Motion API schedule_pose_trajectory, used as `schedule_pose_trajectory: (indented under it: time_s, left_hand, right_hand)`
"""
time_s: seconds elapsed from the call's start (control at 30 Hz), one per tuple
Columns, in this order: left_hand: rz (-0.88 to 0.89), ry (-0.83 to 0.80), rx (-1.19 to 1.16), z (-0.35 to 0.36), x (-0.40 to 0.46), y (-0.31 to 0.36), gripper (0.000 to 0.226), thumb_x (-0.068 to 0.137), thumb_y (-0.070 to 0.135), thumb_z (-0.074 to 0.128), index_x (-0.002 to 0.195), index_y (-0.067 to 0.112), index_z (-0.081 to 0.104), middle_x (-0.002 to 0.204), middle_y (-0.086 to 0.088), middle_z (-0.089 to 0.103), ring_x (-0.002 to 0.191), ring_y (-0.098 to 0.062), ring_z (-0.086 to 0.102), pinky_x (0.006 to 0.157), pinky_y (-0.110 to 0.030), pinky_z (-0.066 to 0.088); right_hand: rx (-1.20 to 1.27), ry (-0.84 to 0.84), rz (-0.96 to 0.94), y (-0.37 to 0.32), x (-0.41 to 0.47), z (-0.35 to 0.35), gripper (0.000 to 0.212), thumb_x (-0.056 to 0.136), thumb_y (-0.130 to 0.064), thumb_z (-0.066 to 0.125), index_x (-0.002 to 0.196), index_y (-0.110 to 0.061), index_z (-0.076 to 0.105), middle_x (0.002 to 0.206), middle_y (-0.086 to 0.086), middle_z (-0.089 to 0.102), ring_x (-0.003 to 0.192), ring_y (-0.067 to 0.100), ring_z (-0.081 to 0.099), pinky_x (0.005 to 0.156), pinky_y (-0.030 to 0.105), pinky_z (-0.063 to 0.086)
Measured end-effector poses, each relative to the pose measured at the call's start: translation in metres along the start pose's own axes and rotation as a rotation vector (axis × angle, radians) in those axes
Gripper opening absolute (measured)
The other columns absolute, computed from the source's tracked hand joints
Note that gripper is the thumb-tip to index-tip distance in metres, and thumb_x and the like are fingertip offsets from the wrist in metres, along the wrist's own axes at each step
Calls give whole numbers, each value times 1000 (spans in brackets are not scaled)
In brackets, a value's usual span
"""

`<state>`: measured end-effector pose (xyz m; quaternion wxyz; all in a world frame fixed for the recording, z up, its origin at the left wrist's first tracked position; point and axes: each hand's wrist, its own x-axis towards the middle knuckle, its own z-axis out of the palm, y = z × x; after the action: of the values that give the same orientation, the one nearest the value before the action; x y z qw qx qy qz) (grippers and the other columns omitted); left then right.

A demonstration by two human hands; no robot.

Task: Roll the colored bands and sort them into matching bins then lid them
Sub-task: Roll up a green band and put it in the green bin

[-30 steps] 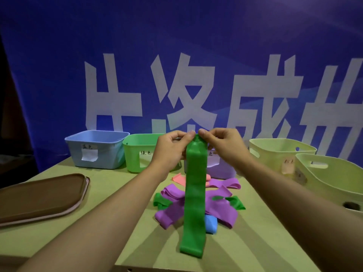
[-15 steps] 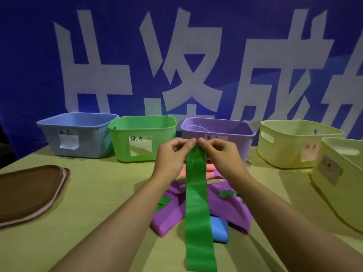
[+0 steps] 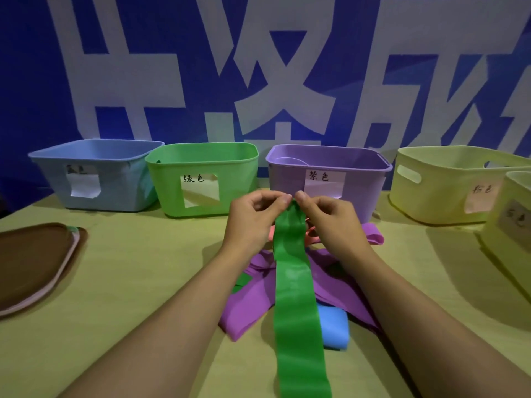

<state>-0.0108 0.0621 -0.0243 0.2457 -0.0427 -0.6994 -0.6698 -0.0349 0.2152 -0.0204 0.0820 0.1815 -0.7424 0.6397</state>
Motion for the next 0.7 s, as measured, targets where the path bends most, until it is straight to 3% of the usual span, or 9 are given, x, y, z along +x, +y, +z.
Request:
schedule_pose_trajectory:
  time_s: [0.13,0.2,0.27,0.4,0.5,0.7]
  left_hand:
    - [7,-14,-16,-2,-3,2,10,89,8,78,88,18,77,83,4,79,83,-8,74,84,-29,61]
    - [13,-25,-18,-4,-5,3,11,88,5,78,88,17,77,83,4,79,84,-7,73,85,-27,60]
    - [17,-35,-22,-5,-6,3,12,87,3,78,89,15,77,85,3,79,85,-8,73,87,-28,60]
    - [4,-34,-55,-6,-6,6,13,85,2,79,93,12,79,90,-4,80,88,-12,74,87,-28,61]
    - [9,-31,-62,-7,-6,6,15,85,2,79,94,14,79,92,-7,80,90,-15,74,88,-31,61]
    - [2,-37,-78,-8,-7,9,21,82,-1,80,94,16,78,93,-4,80,92,-15,74,91,-32,60]
  right_hand:
    - [1,1,-37,-1,-2,0,37,98,-37,66,83,-4,74,72,24,65,55,14,60,50,28,53]
    - [5,-2,-53,-2,-3,0,33,98,-33,67,83,-4,74,65,15,63,54,11,59,50,27,53]
    - [13,-6,-56,0,-3,0,30,98,-32,67,85,-6,75,66,7,65,57,12,60,53,34,56]
    - [41,-23,-49,6,1,-1,20,97,-31,69,90,-14,76,80,6,75,78,25,72,74,52,61]
    - [46,-35,-75,7,3,-2,13,97,-28,69,93,-18,76,86,3,78,87,22,74,83,50,62]
    - [109,-50,-64,6,0,-2,7,96,-19,71,92,-21,76,86,3,77,84,17,73,75,45,62]
